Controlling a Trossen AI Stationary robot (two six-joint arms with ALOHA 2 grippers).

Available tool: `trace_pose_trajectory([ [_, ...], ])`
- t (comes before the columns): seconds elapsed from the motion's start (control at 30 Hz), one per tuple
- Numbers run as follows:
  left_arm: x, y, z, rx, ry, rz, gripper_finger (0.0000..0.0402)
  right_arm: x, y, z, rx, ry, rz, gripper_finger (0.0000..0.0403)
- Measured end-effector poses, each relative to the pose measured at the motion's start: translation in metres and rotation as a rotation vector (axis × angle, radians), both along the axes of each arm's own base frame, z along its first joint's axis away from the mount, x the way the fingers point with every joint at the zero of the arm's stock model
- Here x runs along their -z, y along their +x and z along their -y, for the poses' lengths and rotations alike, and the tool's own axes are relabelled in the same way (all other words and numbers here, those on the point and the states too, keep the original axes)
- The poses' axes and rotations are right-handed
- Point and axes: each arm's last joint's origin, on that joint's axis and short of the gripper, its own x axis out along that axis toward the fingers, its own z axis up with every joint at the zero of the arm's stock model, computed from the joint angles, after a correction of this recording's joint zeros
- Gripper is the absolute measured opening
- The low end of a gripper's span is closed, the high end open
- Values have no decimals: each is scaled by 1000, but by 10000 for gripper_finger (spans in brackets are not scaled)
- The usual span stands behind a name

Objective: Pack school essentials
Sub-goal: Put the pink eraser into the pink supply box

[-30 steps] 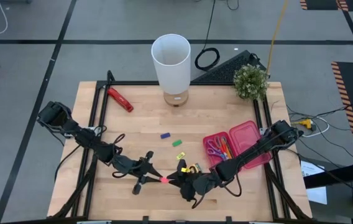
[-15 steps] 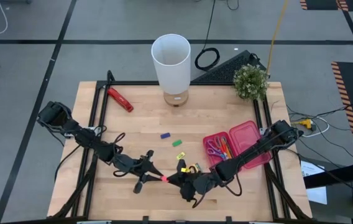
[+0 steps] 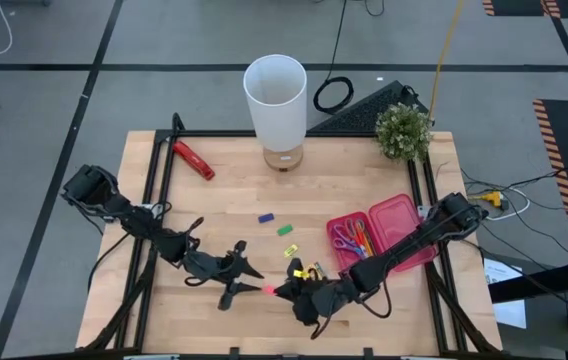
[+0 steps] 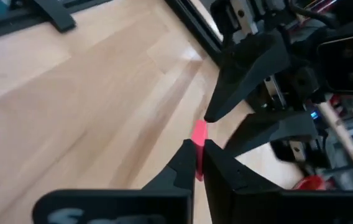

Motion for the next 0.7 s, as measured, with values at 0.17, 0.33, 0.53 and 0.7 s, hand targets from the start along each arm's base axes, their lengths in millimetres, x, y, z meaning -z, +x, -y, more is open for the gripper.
trace_pose_trajectory([
  [0.17, 1, -1, -1, -59, 31, -1, 210, -10, -13, 1, 54, 90, -71, 8],
  [0.33, 5, -2, -3, -66, 56, -39, 233, -37, -36, 10, 157, 280, -162, 8],
  [0.53, 7, -2, -4, -80, 69, -56, 234, -61, -72, 24, 337, 484, -312, 8],
  [0.7, 8, -2, -5, -94, 77, -58, 234, -67, -101, 27, 485, 477, -388, 8],
])
